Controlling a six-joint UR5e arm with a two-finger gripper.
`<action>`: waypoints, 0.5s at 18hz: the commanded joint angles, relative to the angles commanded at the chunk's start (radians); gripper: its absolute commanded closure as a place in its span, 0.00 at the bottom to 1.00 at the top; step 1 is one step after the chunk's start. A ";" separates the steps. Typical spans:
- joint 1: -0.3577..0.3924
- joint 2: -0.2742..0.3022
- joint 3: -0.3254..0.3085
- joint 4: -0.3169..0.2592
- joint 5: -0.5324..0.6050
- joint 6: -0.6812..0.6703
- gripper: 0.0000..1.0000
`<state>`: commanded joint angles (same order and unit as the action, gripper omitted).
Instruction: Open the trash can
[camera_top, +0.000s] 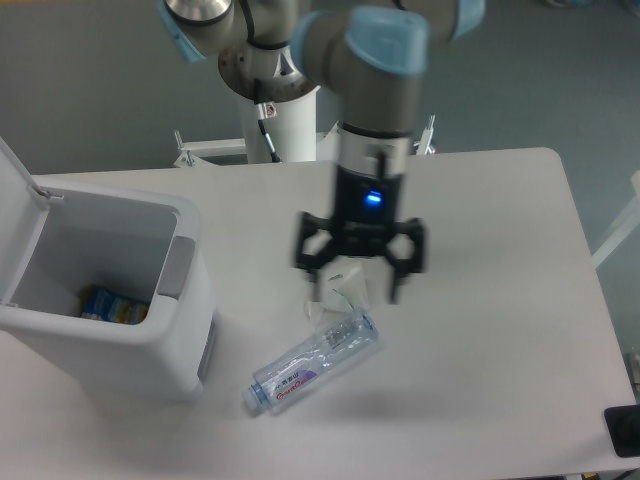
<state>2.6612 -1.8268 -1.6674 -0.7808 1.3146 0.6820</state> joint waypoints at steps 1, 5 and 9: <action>0.023 -0.024 0.003 -0.002 0.006 0.067 0.00; 0.048 -0.091 0.044 -0.017 0.184 0.289 0.00; 0.042 -0.091 0.046 -0.072 0.216 0.349 0.00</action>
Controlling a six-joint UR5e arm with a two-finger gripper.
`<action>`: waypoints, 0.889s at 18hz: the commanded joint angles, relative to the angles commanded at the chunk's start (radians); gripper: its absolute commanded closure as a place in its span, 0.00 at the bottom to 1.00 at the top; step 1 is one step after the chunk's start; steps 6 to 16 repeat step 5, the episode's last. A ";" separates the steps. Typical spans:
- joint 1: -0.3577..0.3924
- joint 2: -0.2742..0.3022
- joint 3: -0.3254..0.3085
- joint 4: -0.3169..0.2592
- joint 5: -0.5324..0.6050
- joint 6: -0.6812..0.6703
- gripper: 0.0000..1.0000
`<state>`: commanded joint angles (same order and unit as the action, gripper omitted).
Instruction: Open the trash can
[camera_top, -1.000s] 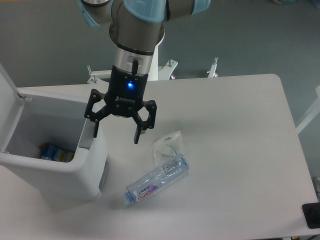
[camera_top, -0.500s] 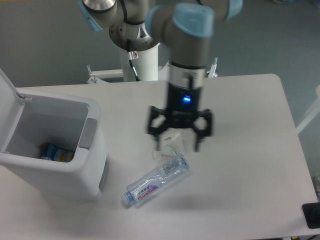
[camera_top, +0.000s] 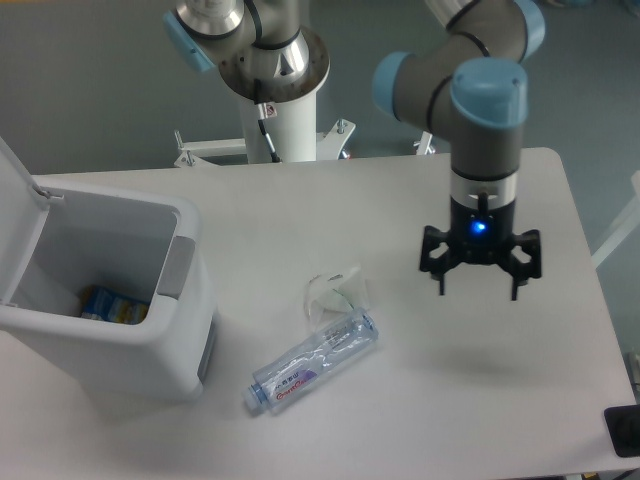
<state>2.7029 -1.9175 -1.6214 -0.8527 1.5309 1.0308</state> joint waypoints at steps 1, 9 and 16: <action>-0.002 -0.002 0.000 -0.009 0.011 0.011 0.00; -0.011 -0.002 -0.008 -0.011 0.051 0.031 0.00; -0.011 -0.002 -0.008 -0.011 0.051 0.031 0.00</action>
